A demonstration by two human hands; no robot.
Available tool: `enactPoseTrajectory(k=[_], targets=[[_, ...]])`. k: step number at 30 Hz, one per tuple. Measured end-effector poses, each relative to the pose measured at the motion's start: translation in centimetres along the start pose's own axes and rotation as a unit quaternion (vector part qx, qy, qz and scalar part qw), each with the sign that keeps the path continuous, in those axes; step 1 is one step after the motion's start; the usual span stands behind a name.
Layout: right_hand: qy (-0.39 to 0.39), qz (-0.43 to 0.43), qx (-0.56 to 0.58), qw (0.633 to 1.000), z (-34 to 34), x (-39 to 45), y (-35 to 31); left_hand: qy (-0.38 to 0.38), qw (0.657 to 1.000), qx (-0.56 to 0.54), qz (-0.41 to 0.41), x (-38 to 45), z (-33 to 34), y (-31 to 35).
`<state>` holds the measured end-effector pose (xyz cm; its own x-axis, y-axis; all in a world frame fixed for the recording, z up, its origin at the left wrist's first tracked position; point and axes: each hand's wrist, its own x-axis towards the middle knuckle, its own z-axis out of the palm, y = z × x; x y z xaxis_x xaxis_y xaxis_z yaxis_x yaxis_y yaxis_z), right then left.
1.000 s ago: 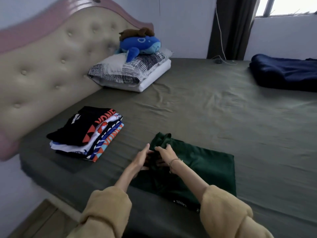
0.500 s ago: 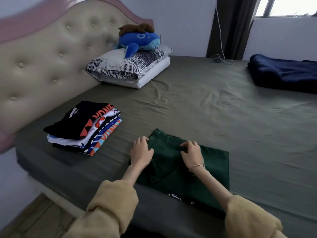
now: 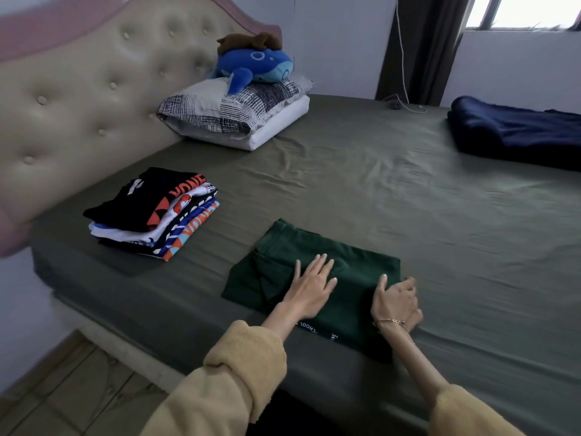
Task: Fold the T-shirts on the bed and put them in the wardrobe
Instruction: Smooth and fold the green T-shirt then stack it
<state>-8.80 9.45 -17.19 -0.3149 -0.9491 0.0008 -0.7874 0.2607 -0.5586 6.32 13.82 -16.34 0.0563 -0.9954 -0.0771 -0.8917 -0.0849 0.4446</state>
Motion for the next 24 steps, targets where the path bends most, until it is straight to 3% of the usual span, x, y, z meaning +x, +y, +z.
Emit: enactPoseTrajectory(k=[4,6,10,17,24], targets=[[-0.048,-0.012,-0.07,0.996,-1.1,0.3,0.2,0.032,0.988,-0.14,-0.063,-0.4,0.5,-1.6],[-0.064,-0.028,-0.073,0.995,-1.2,0.5,0.1,0.053,0.981,-0.157,-0.097,-0.4,-0.1,-2.9],[-0.076,-0.053,-0.059,0.994,-1.8,0.9,0.7,0.043,0.984,0.051,-0.167,-1.3,-1.4,-5.5],[-0.076,-0.049,-0.065,0.994,-4.3,2.5,3.6,0.013,0.983,0.153,-0.106,-2.0,-0.7,-2.9],[-0.042,0.009,-0.067,0.997,-9.0,6.7,11.7,-0.032,0.978,0.196,0.07,-0.4,1.7,4.8]])
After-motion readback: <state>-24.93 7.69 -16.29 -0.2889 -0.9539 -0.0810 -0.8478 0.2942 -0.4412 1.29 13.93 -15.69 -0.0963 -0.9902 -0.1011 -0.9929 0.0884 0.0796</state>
